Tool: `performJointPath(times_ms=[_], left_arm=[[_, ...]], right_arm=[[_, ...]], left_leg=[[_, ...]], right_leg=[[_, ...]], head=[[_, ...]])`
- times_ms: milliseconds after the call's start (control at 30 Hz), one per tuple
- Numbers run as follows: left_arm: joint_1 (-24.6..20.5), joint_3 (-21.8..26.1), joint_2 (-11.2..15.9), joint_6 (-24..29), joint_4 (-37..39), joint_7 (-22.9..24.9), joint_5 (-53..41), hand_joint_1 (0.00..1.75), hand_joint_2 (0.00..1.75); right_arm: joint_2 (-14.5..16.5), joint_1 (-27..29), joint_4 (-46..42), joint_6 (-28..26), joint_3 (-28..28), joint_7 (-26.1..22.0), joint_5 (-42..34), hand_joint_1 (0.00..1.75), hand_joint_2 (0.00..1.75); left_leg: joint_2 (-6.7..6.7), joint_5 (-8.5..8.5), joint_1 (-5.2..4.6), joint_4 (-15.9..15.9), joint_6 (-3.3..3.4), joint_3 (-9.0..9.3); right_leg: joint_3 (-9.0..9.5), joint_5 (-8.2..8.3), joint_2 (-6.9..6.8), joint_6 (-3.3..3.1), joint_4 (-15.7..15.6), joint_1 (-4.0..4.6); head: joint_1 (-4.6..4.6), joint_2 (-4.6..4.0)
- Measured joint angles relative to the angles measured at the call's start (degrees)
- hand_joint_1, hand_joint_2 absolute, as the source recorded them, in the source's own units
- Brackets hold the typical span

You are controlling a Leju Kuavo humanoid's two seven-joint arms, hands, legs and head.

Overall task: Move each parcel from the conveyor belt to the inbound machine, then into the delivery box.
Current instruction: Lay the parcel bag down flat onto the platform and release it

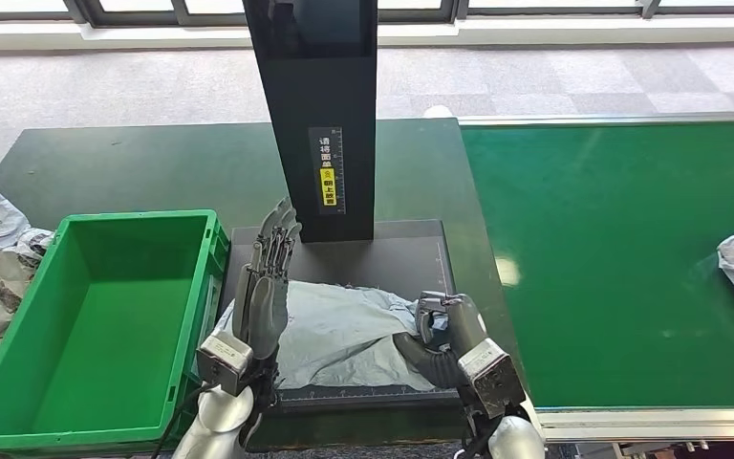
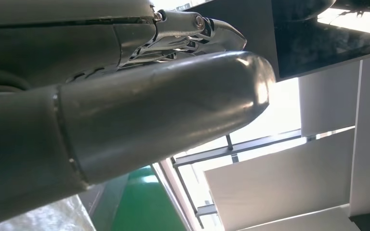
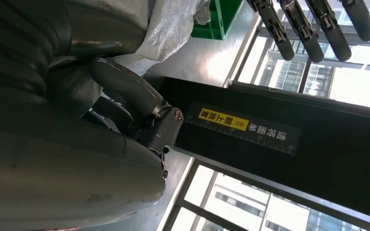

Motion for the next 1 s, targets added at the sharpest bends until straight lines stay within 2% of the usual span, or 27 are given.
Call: performJointPath(times_ms=[133, 267, 333, 400, 500, 633, 767, 800, 933, 1000], left_arm=[[-0.41, 0.0, 0.0, -0.08, 0.72, -0.04, 0.01, 0.0, 0.0], [-0.94, 0.0, -0.01, -0.7, 1.54, -0.47, 0.27, 0.0, 0.0], [-1.55, 0.0, -0.04, -0.9, 2.12, -0.58, 0.52, 0.0, 0.0], [-2.03, 0.0, -0.13, -1.01, 2.6, -0.62, 0.67, 0.0, 0.0], [-2.2, 0.0, -0.28, -1.05, 2.99, -0.64, 0.72, 0.0, 0.0], [-2.36, -0.01, -0.32, -1.12, 3.51, -0.63, 0.72, 0.0, 0.0], [-2.96, -0.13, -0.45, -1.21, 4.16, -0.39, 0.75, 0.0, 0.0], [-3.17, -0.21, -0.52, -1.22, 4.32, -0.27, 0.81, 0.0, 0.0], [-3.51, -0.63, -0.89, -1.22, 4.75, 0.1, 1.02, 0.0, 0.0], [-3.53, -0.75, -0.96, -1.22, 4.82, 0.21, 1.03, 0.0, 0.0]], right_arm=[[-0.42, 0.02, 0.29, 0.65, 1.24, 0.07, -0.51, 1.75, 1.75], [-0.82, 0.04, 1.19, 3.59, 1.61, 0.1, -2.78, 1.75, 1.75], [-1.07, -0.03, 2.52, 3.06, 1.68, 0.48, -2.92, 1.75, 1.75], [-1.37, -0.31, 4.32, -1.72, 1.62, 1.96, 0.49, 1.75, 1.75], [-1.79, -0.73, 6.46, -12.68, 1.13, 5.27, 9.35, 1.75, 1.75], [-2.14, -0.96, 8.08, -19.51, 0.67, 8.84, 15.47, 1.75, 1.75], [-2.34, -0.21, 8.23, -26.48, 0.09, 14.16, 22.98, 0.63, 1.75], [-2.4, -0.14, 8.29, -27.72, -0.26, 15.32, 24.32, 0.56, 1.75], [-2.74, -0.37, 9.32, -31.04, -1.8, 18.1, 27.64, 0.03, 1.75], [-2.87, -0.47, 9.87, -31.96, -2.27, 18.81, 28.57, 0.0, 1.75]], left_leg=[[0.0, 0.0, 0.01, 0.0, 0.0, 0.0], [0.01, 0.0, 0.01, 0.0, 0.0, 0.0], [0.01, 0.0, 0.01, 0.0, 0.0, 0.0], [0.03, 0.0, 0.01, 0.0, 0.0, 0.0], [0.03, 0.0, 0.0, 0.0, 0.0, 0.0], [0.06, -0.01, -0.01, 0.01, 0.01, 0.0], [0.06, -0.02, 0.0, 0.01, 0.01, -0.01], [0.08, -0.02, 0.0, 0.01, 0.01, -0.01], [0.1, -0.02, 0.0, 0.01, 0.01, -0.01], [0.1, -0.02, 0.0, 0.01, 0.01, -0.01]], right_leg=[[-0.02, 0.0, 0.0, 0.0, 0.0, 0.01], [-0.03, 0.0, 0.0, 0.0, 0.0, 0.02], [-0.03, 0.0, 0.0, 0.0, 0.0, 0.02], [-0.02, 0.0, 0.01, 0.0, 0.0, 0.01], [-0.01, 0.0, 0.01, 0.0, 0.0, 0.0], [-0.04, 0.0, 0.05, 0.0, 0.0, 0.0], [-0.07, 0.0, 0.06, 0.0, 0.0, 0.0], [-0.07, 0.0, 0.06, 0.0, 0.0, 0.0], [-0.07, 0.0, 0.07, 0.0, 0.0, 0.0], [-0.07, 0.0, 0.07, 0.0, 0.0, 0.0]], head=[[0.0, 0.0], [0.0, 0.0], [0.0, 0.0], [0.0, 0.0], [0.0, 0.0], [0.0, 0.0], [0.0, 0.0], [0.0, 0.0], [0.0, 0.0], [0.0, 0.0]])
